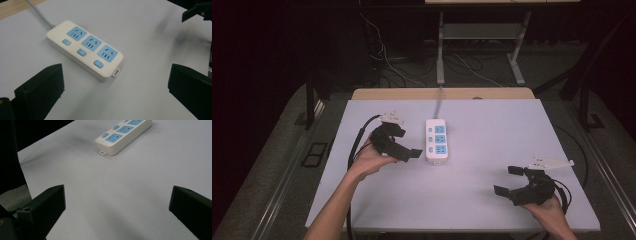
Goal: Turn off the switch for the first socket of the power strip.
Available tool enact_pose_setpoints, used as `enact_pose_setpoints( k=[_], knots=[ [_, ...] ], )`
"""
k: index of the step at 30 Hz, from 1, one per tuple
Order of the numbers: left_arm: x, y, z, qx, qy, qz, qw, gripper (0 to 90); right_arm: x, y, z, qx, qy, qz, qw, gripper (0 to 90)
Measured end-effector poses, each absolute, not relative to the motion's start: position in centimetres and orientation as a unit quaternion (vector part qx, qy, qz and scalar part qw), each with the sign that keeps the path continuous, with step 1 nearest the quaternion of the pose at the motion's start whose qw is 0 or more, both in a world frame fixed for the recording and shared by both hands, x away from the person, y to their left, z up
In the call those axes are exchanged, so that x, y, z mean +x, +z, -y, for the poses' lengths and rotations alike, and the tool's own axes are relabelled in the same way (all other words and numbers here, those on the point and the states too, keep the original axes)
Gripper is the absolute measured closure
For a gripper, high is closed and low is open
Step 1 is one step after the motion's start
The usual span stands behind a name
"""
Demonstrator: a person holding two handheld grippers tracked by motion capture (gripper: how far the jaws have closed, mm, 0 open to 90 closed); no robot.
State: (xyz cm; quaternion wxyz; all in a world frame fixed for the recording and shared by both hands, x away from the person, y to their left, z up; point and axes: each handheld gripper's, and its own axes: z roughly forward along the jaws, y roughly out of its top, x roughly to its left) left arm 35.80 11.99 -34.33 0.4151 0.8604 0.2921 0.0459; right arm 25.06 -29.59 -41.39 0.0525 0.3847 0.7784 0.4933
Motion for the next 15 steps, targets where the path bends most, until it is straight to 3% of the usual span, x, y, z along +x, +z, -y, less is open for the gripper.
enact_pose_setpoints(
  k=[15],
  knots=[
    [38.4, -34.3, -10.9, 0.872, 0.047, -0.288, 0.394, 0.0, 25.0, -41.3, 29.8, 0.387, 0.493, -0.777, 0.056, 0.4]
  ],
)
